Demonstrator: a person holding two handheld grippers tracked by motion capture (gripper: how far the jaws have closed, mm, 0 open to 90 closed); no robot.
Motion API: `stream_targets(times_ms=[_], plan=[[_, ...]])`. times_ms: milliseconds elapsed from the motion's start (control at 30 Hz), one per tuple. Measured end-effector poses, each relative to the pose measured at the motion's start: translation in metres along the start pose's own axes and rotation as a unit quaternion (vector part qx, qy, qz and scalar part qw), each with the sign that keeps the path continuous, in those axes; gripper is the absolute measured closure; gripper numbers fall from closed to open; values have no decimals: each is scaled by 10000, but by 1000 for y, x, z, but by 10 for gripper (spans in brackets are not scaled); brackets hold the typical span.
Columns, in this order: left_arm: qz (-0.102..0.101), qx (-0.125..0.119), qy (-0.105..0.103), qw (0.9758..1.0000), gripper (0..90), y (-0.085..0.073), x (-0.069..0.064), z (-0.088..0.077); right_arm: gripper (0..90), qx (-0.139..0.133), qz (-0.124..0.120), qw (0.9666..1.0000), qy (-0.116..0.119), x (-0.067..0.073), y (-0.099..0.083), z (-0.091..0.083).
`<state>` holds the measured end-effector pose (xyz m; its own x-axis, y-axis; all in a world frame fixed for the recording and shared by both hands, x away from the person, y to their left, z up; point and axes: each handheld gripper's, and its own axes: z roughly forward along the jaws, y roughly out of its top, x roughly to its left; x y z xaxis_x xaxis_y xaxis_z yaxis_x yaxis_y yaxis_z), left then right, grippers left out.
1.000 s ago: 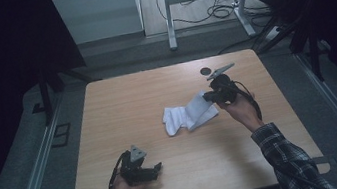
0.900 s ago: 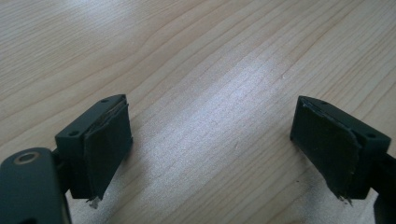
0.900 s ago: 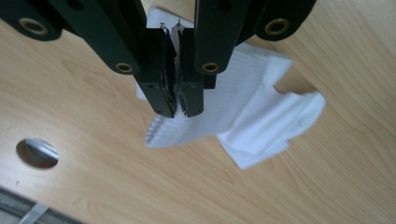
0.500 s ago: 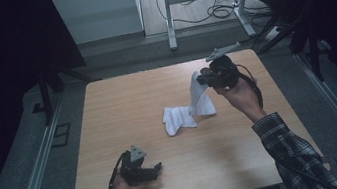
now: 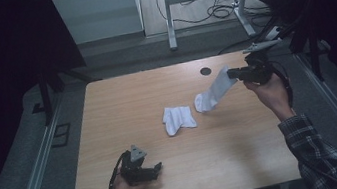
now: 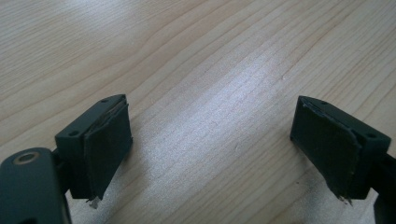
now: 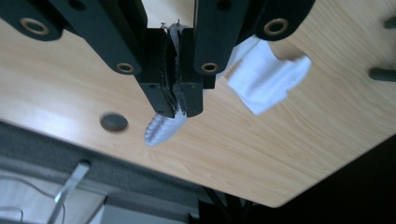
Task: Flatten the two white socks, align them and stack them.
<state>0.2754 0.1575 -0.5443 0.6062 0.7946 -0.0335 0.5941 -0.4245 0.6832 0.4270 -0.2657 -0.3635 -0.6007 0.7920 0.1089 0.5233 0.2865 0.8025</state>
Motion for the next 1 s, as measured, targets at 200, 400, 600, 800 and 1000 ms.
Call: stream_targets(times_ms=[200,400,600,800,1000], plan=[[2,1,1,10000,125,0,0,0,838,228,203,9994,-142,-22,-28,3],[3,0,1,10000,125,0,0,0,837,517,333,9976,-327,-41,-60,7],[-24,-5,17,10000,125,0,-1,0,834,751,409,9953,-460,-54,-91,9],[-53,-10,43,10000,125,1,-1,1,832,934,589,9925,-519,-67,-130,13],[-77,-5,72,9999,126,4,-1,4,830,1087,859,9887,-579,-79,-165,19]])
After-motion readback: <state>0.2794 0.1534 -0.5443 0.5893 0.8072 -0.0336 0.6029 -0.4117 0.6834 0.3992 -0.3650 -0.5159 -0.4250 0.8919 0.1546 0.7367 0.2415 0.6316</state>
